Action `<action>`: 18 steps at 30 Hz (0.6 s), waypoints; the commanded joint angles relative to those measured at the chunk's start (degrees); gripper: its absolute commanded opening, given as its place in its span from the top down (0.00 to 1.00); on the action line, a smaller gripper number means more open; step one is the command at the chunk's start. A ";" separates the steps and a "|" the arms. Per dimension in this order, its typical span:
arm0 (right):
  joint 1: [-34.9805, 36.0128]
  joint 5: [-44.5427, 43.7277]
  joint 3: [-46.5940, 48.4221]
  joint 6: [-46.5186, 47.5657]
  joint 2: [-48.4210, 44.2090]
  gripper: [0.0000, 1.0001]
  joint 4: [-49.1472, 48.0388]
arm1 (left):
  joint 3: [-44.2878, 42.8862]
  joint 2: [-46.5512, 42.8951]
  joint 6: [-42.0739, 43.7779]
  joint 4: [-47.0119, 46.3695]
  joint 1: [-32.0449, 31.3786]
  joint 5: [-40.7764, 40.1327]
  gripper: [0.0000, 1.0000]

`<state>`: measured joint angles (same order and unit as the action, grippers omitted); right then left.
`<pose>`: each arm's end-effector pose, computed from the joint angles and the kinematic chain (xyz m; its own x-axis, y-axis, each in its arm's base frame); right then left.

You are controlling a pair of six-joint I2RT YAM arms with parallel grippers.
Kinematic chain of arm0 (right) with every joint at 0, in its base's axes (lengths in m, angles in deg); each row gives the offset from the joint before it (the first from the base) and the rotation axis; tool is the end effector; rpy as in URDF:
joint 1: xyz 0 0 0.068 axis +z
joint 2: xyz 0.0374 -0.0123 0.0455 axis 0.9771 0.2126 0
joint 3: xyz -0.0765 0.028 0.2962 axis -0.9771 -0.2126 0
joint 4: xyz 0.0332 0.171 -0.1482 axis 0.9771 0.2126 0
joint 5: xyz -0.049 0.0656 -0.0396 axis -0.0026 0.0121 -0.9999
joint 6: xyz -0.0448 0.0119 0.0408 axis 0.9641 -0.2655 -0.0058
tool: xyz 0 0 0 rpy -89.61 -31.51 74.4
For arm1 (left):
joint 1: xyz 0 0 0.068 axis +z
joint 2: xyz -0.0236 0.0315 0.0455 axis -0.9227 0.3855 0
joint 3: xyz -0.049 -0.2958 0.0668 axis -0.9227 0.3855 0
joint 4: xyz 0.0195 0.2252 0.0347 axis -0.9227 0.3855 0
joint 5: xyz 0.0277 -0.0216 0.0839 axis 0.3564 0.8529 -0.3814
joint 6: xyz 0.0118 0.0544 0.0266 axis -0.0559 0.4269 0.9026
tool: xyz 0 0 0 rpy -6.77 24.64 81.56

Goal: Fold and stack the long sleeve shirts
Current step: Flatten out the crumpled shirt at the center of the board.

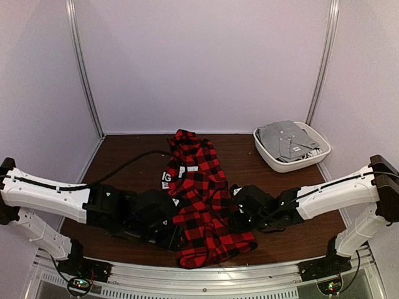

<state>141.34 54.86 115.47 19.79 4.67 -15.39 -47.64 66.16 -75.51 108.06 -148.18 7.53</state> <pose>0.1235 0.2354 0.2174 -0.8216 -0.2423 -0.5160 -0.4318 0.8554 0.2859 0.0422 -0.2367 0.2688 -0.9278 0.2146 -0.3052 0.3337 0.8432 -0.4216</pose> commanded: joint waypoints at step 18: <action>5.45 2.68 -3.85 -6.97 5.65 0.60 0.20 | 8.13 15.26 15.97 -26.38 24.83 20.58 0.55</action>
<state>144.46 54.78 112.21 16.27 8.54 -16.57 -41.10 79.30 -63.82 86.40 -125.34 22.09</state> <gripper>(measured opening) 0.405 0.451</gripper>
